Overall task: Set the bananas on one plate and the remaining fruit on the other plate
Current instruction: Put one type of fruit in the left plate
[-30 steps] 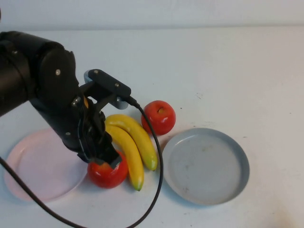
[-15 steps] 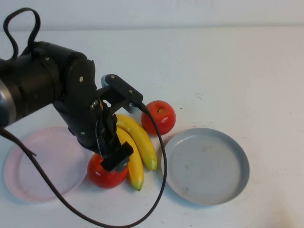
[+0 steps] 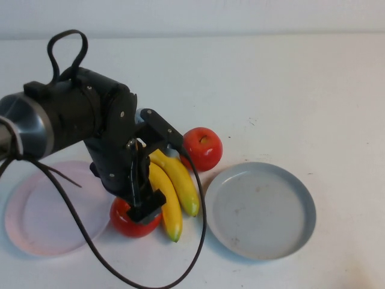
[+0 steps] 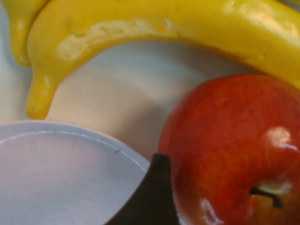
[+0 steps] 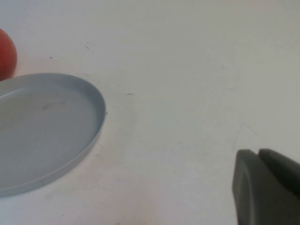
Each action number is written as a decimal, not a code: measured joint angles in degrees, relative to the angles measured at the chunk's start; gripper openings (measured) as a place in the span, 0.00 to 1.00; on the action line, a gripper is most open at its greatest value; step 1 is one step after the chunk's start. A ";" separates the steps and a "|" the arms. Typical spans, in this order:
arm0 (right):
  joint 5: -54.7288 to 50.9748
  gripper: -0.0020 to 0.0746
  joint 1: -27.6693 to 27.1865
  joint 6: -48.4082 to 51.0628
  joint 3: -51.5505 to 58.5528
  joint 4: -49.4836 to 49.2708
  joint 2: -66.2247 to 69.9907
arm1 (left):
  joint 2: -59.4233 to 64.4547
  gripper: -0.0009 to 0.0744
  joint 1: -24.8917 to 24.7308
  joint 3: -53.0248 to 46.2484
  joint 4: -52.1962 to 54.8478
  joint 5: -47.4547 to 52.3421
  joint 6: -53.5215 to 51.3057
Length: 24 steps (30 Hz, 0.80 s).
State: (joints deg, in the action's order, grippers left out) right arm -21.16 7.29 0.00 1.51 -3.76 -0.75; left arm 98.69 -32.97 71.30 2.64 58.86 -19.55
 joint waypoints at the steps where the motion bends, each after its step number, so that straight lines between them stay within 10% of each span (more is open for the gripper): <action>1: 0.00 0.00 0.00 0.00 0.00 0.00 0.00 | 0.47 0.90 0.00 0.00 0.00 -0.31 0.00; 24: 0.00 0.00 0.00 0.00 0.00 0.00 0.00 | 2.05 0.79 0.00 0.46 0.10 -0.83 6.61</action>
State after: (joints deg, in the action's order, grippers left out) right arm -21.16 7.29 0.00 1.51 -3.76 -0.75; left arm 100.74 -32.97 71.76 2.74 58.03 -12.94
